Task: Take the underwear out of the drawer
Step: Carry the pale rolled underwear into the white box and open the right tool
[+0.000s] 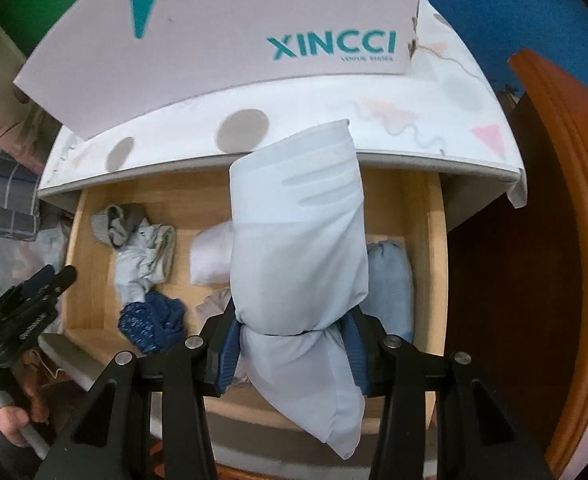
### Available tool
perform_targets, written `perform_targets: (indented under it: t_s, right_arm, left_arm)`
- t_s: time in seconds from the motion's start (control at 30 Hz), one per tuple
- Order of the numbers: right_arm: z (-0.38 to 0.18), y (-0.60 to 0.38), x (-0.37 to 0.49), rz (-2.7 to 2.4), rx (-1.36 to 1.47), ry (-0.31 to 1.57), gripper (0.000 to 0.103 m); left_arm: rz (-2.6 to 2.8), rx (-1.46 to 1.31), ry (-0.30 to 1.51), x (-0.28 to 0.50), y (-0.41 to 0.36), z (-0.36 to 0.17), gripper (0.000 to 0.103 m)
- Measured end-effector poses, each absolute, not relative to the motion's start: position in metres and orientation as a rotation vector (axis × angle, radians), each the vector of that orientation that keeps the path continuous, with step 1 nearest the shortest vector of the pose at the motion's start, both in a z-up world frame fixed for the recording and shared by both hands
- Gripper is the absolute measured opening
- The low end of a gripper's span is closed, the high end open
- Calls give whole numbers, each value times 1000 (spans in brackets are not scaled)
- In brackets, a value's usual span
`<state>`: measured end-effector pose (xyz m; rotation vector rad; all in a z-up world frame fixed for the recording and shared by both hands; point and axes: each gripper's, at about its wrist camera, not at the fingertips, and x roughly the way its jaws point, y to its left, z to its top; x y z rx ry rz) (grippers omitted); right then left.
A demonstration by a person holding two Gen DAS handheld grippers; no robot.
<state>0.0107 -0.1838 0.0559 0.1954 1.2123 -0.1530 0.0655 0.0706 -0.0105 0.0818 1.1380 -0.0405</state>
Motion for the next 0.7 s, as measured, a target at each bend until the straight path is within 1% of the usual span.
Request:
perform_targets:
  t_s: [0.17, 0.33, 0.53, 0.7]
  right_arm:
    - [76, -177, 4, -130, 189, 1188, 42]
    - [107, -172, -3, -100, 182, 1162, 41]
    - [163, -168, 3, -104, 129, 1095, 42]
    - [212, -171, 24, -130, 89, 1026, 42]
  left_arm:
    - [-33, 71, 1138, 65, 72, -10, 52]
    - [-32, 71, 1134, 64, 73, -9, 52]
    - [-37, 74, 1128, 63, 74, -9, 52]
    - [-38, 70, 1126, 63, 74, -8, 52]
